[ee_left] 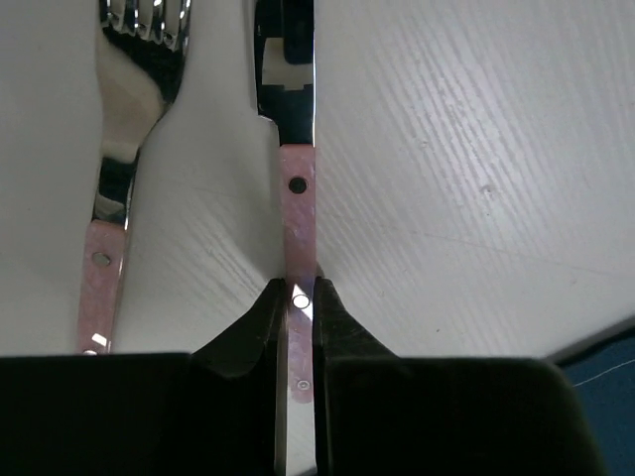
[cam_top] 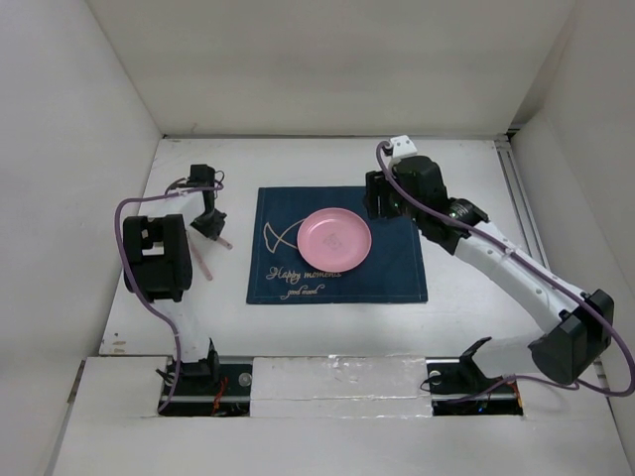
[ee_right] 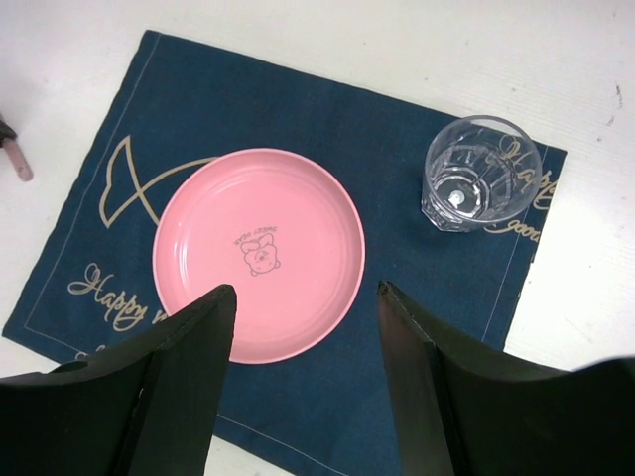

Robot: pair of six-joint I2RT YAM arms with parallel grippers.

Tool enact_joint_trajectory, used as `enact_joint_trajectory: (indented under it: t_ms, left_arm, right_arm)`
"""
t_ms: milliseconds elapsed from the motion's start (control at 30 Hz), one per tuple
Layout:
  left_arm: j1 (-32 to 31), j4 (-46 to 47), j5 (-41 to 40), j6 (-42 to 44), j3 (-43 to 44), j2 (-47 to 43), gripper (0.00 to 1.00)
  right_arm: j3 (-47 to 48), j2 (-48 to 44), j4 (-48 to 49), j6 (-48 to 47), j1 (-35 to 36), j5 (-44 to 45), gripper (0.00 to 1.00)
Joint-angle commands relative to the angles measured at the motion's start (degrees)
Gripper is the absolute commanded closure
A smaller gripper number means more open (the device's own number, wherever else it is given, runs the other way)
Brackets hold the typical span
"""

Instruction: Set the dinner table for one person

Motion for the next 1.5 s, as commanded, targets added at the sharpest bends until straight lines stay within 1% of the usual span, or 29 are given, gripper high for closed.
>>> enact_joint_trajectory:
  t_ms: [0,133,233,367,400,467,500,600,633,700,733,800,833,867,1000,1067,1133,1267,1467]
  left_arm:
    - [0.02,2.09,3.95,0.58,-1.76,4.25,1.00]
    - [-0.51,2.89,3.36,1.72,-1.77,2.85,1.00]
    - [-2.35,1.41,2.04,2.34,1.65,-0.84,1.00]
    - [-6.47,0.09,-1.13,4.45,5.52,-8.65,1.00]
    - [-9.01,0.08,-1.65,4.45,7.36,-11.37,1.00]
    - [-12.01,-1.50,-1.66,5.07,9.39,-13.32,1.00]
    - [-15.68,-1.50,-0.79,5.68,10.70,-14.81,1.00]
    - [-22.72,-1.42,-0.17,5.07,11.24,-15.88,1.00]
    - [-27.88,-1.41,-0.17,3.85,11.24,-16.49,1.00]
    - [-33.09,-1.41,-0.25,1.04,11.24,-16.49,1.00]
    - [-38.16,-1.41,-0.86,-0.37,11.24,-15.97,1.00]
    - [-42.67,-0.81,-2.00,-2.22,11.24,-15.26,1.00]
    - [-44.61,-1.41,-2.71,-4.92,11.24,-13.87,1.00]
    - [-48.28,-0.81,-2.71,-5.73,11.24,-13.86,1.00]
    - [-55.16,1.56,-3.42,-8.12,13.17,-10.17,1.00]
    - [-57.19,2.44,-3.42,-8.91,14.84,-8.07,1.00]
    - [-59.21,3.07,-1.75,-8.91,17.56,-4.47,1.00]
    - [-59.83,4.29,2.54,-8.91,20.20,0.64,1.00]
    - [-59.83,8.07,5.54,-8.91,19.68,4.42,1.00]
  right_arm:
    - [0.79,-3.31,0.84,0.46,0.59,0.79,0.36]
    - [1.31,-6.03,-0.57,0.46,0.59,2.72,0.36]
    - [0.79,-8.41,-1.71,0.46,0.59,4.04,0.36]
    - [0.79,-12.09,-4.43,0.46,0.07,4.57,0.36]
    - [0.79,-13.15,-4.96,0.46,-0.46,4.57,0.36]
    - [0.17,-16.66,-6.37,-0.07,-1.25,4.57,0.36]
    - [-0.35,-17.80,-6.37,-0.07,-2.21,4.57,0.36]
    - [-0.36,-21.94,-8.74,-0.76,-4.50,4.57,0.36]
    - [-0.36,-22.64,-9.35,-1.29,-4.50,4.57,0.36]
    - [2.26,-23.79,-12.51,-1.99,-5.99,6.14,0.36]
    - [3.32,-23.79,-13.92,-2.00,-6.00,8.24,0.36]
    - [6.04,-24.40,-17.17,-2.00,-6.61,9.84,0.36]
    - [6.58,-25.10,-17.79,-2.00,-6.61,10.37,0.36]
    - [6.59,-25.63,-17.80,-2.00,-6.61,10.37,0.36]
    - [7.73,-27.04,-18.85,-2.00,-7.14,9.84,0.36]
    - [8.43,-27.04,-19.38,-2.00,-7.14,9.84,0.36]
    - [8.43,-27.04,-19.38,-2.00,-7.14,9.24,0.36]
    - [8.43,-27.04,-19.38,-2.00,-7.67,8.00,0.36]
    - [7.91,-27.04,-19.38,-2.00,-8.20,7.47,0.36]
